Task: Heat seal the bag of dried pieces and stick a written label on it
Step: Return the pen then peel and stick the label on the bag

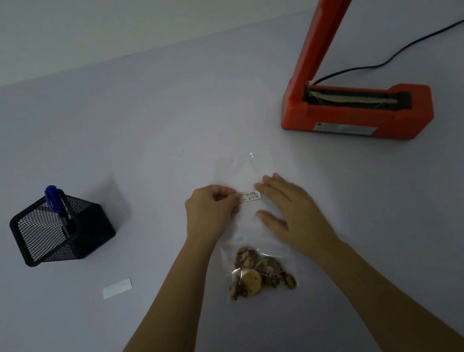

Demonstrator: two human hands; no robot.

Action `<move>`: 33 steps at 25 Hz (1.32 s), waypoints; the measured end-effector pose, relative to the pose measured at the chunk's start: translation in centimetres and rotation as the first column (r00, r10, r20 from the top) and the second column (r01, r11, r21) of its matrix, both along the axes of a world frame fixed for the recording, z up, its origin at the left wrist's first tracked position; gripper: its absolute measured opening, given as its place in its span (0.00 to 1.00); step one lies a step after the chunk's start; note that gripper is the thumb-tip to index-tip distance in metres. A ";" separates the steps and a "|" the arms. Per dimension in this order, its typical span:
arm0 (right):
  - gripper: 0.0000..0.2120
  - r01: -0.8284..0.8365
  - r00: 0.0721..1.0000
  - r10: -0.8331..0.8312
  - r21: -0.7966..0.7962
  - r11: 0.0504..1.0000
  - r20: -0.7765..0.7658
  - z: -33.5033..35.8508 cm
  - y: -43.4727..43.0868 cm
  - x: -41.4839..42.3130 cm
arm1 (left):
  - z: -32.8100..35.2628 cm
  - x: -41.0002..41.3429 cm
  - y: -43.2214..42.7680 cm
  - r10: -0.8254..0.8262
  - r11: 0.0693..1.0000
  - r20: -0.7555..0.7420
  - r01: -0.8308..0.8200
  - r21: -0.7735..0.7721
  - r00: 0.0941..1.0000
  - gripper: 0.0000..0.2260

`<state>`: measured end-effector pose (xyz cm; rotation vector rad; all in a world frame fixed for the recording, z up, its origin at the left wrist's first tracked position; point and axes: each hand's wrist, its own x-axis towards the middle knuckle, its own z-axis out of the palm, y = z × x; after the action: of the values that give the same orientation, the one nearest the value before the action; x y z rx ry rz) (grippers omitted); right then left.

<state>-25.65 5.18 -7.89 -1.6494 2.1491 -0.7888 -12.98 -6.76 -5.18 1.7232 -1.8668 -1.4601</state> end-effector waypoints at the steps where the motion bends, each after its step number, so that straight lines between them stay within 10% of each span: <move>1: 0.21 -0.005 1.000 0.005 -0.009 1.000 -0.024 -0.2 0.0 0.0 | -0.1 0.0 0.1 -0.002 1.000 0.009 0.002 -0.017 1.000 0.03; 9: 0.17 -0.013 0.999 0.013 -0.007 1.000 -0.033 -0.7 0.0 0.0 | -0.2 -0.1 1.1 -0.057 0.982 0.032 0.061 -0.179 0.998 0.02; 15: 0.17 -0.013 0.999 0.013 -0.010 1.000 -0.044 -0.9 0.1 0.0 | -1.5 2.3 5.2 -0.350 0.647 0.222 0.406 -0.646 0.910 0.15; 33: 0.17 0.002 0.998 -0.006 -0.054 0.999 -0.063 -1.3 -0.1 0.2 | -1.3 1.4 4.0 -0.397 0.683 0.323 0.511 -0.521 0.859 0.18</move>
<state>-25.50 5.10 -9.16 -1.7188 2.1925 -0.8132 -11.55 -2.81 -6.52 1.1529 -2.6286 -0.6751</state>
